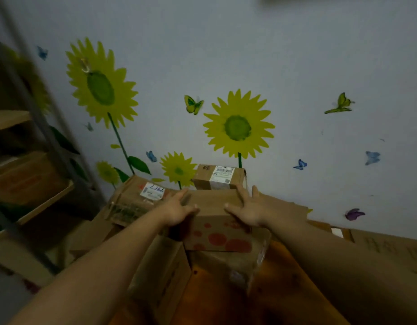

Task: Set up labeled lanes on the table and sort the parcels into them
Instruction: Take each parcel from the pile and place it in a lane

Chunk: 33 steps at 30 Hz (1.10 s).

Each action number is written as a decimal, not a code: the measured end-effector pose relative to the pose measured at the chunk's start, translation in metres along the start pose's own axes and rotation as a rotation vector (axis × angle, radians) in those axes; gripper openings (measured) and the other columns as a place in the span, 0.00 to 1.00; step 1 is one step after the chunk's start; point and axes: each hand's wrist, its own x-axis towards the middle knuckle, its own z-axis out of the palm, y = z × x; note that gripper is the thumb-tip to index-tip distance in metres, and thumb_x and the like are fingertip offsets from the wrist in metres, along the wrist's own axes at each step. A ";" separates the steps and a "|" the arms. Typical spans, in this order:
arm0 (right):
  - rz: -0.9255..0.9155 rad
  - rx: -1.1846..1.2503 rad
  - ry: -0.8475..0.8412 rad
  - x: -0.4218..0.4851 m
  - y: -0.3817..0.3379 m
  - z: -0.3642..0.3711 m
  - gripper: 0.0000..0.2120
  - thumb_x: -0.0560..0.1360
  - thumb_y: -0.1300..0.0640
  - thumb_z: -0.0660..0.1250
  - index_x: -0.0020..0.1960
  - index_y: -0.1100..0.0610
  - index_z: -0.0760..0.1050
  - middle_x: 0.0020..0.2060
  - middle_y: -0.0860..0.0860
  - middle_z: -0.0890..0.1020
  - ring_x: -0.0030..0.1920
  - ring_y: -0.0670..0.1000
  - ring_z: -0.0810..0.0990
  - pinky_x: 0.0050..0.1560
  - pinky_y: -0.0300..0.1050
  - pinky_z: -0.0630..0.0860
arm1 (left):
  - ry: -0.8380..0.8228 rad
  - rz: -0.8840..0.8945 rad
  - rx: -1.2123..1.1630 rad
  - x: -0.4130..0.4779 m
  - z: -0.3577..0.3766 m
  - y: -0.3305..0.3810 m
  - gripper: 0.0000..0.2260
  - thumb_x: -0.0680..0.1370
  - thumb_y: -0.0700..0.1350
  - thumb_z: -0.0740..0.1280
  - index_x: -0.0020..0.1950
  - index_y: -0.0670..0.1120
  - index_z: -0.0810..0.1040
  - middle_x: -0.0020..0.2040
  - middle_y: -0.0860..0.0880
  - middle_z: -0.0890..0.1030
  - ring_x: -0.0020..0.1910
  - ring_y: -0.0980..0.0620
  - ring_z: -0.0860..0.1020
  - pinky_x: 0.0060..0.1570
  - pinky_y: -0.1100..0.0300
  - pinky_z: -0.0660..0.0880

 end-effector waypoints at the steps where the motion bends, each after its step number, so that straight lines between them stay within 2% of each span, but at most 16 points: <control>1: 0.019 0.048 -0.012 0.007 0.002 0.005 0.41 0.74 0.30 0.54 0.76 0.42 0.35 0.78 0.57 0.44 0.75 0.61 0.56 0.71 0.53 0.57 | -0.004 -0.007 -0.042 0.011 0.004 0.001 0.34 0.75 0.62 0.63 0.76 0.55 0.54 0.77 0.46 0.55 0.74 0.42 0.57 0.71 0.49 0.57; 4: 0.060 0.168 -0.060 0.019 0.002 0.013 0.38 0.77 0.34 0.54 0.77 0.47 0.39 0.76 0.58 0.58 0.69 0.62 0.67 0.67 0.54 0.68 | -0.022 -0.050 -0.140 0.033 0.013 -0.001 0.32 0.77 0.59 0.61 0.77 0.53 0.53 0.75 0.46 0.60 0.71 0.43 0.63 0.65 0.55 0.62; 7: 0.076 0.188 -0.064 0.019 -0.001 0.010 0.37 0.77 0.35 0.55 0.77 0.45 0.40 0.74 0.58 0.62 0.61 0.61 0.75 0.58 0.53 0.76 | 0.009 -0.070 -0.169 0.042 0.014 -0.004 0.33 0.77 0.55 0.65 0.76 0.47 0.55 0.71 0.42 0.67 0.66 0.42 0.69 0.58 0.57 0.66; 9: 0.079 0.196 -0.031 0.013 -0.003 0.009 0.37 0.77 0.36 0.55 0.77 0.45 0.41 0.72 0.59 0.64 0.59 0.60 0.76 0.55 0.52 0.77 | 0.016 -0.050 -0.203 0.042 0.011 -0.005 0.33 0.75 0.53 0.68 0.75 0.45 0.57 0.69 0.42 0.69 0.63 0.43 0.71 0.55 0.59 0.67; 12: 0.061 0.256 0.053 -0.001 -0.008 0.010 0.38 0.77 0.40 0.59 0.77 0.44 0.38 0.70 0.58 0.68 0.56 0.55 0.75 0.54 0.46 0.73 | 0.051 -0.007 -0.267 0.035 0.005 -0.005 0.35 0.72 0.51 0.72 0.74 0.46 0.59 0.68 0.43 0.69 0.62 0.44 0.71 0.59 0.55 0.69; 14: 0.021 0.294 0.151 -0.014 -0.015 0.007 0.41 0.76 0.44 0.63 0.77 0.43 0.37 0.68 0.56 0.70 0.55 0.52 0.74 0.52 0.42 0.69 | 0.083 0.034 -0.275 0.027 -0.001 -0.006 0.40 0.70 0.51 0.74 0.76 0.48 0.54 0.70 0.42 0.66 0.64 0.43 0.69 0.64 0.50 0.68; 16: -0.026 0.320 0.271 -0.030 -0.022 0.004 0.46 0.73 0.48 0.67 0.76 0.42 0.36 0.68 0.55 0.70 0.56 0.52 0.74 0.53 0.42 0.70 | 0.101 0.078 -0.303 0.017 -0.007 -0.008 0.46 0.69 0.49 0.75 0.77 0.53 0.49 0.71 0.42 0.63 0.67 0.41 0.67 0.66 0.46 0.66; 17: -0.045 0.341 0.321 -0.039 -0.026 0.002 0.49 0.72 0.50 0.69 0.76 0.42 0.36 0.67 0.54 0.70 0.56 0.52 0.74 0.53 0.44 0.72 | 0.112 0.106 -0.330 0.011 -0.010 -0.008 0.45 0.68 0.48 0.76 0.77 0.54 0.50 0.70 0.43 0.64 0.66 0.41 0.68 0.65 0.45 0.67; 19: -0.056 0.413 0.383 -0.059 -0.035 0.001 0.52 0.68 0.56 0.72 0.76 0.40 0.37 0.65 0.52 0.65 0.56 0.53 0.72 0.48 0.47 0.79 | 0.161 0.161 -0.422 -0.004 -0.014 -0.009 0.35 0.70 0.49 0.74 0.72 0.54 0.61 0.63 0.45 0.69 0.58 0.45 0.72 0.57 0.50 0.73; 20: -0.062 0.425 0.413 -0.070 -0.040 0.003 0.52 0.68 0.58 0.73 0.76 0.40 0.40 0.65 0.50 0.63 0.57 0.53 0.71 0.41 0.43 0.80 | 0.190 0.180 -0.481 -0.013 -0.016 -0.009 0.26 0.71 0.51 0.72 0.65 0.53 0.66 0.58 0.48 0.71 0.52 0.48 0.74 0.49 0.54 0.74; 22: -0.086 0.376 0.511 -0.090 -0.050 0.009 0.43 0.68 0.59 0.73 0.74 0.43 0.52 0.63 0.49 0.62 0.58 0.53 0.71 0.32 0.31 0.73 | 0.239 0.195 -0.565 -0.031 -0.020 -0.011 0.13 0.75 0.55 0.67 0.53 0.51 0.70 0.48 0.51 0.73 0.43 0.54 0.73 0.38 0.58 0.69; 24: -0.066 0.309 0.618 -0.108 -0.059 0.016 0.32 0.69 0.55 0.73 0.68 0.47 0.61 0.60 0.49 0.63 0.55 0.50 0.71 0.35 0.26 0.67 | 0.270 0.230 -0.580 -0.049 -0.022 -0.015 0.11 0.77 0.55 0.63 0.47 0.48 0.70 0.44 0.52 0.74 0.40 0.55 0.72 0.35 0.58 0.68; 27: -0.044 0.284 0.746 -0.133 -0.072 0.027 0.22 0.70 0.47 0.72 0.58 0.47 0.64 0.55 0.46 0.65 0.46 0.42 0.69 0.36 0.25 0.65 | 0.294 0.285 -0.623 -0.071 -0.023 -0.027 0.09 0.77 0.50 0.65 0.43 0.47 0.69 0.46 0.47 0.76 0.43 0.50 0.75 0.36 0.56 0.71; 29: -0.047 0.333 0.796 -0.150 -0.079 0.034 0.18 0.72 0.46 0.70 0.55 0.47 0.65 0.54 0.47 0.65 0.48 0.43 0.71 0.43 0.30 0.68 | 0.266 0.278 -0.696 -0.084 -0.025 -0.033 0.09 0.76 0.48 0.67 0.49 0.48 0.68 0.50 0.47 0.75 0.48 0.48 0.76 0.45 0.53 0.75; 31: -0.027 0.360 0.817 -0.167 -0.085 0.040 0.16 0.73 0.46 0.69 0.55 0.48 0.65 0.55 0.47 0.66 0.53 0.47 0.72 0.52 0.41 0.74 | 0.215 0.281 -0.772 -0.098 -0.027 -0.037 0.18 0.74 0.45 0.70 0.59 0.48 0.66 0.53 0.47 0.75 0.50 0.49 0.76 0.48 0.53 0.76; 33: -0.035 0.380 0.833 -0.184 -0.089 0.044 0.23 0.72 0.50 0.71 0.62 0.47 0.65 0.57 0.47 0.66 0.56 0.47 0.71 0.58 0.44 0.74 | 0.188 0.332 -0.792 -0.113 -0.027 -0.039 0.29 0.72 0.42 0.72 0.69 0.47 0.62 0.52 0.48 0.75 0.49 0.51 0.76 0.45 0.57 0.75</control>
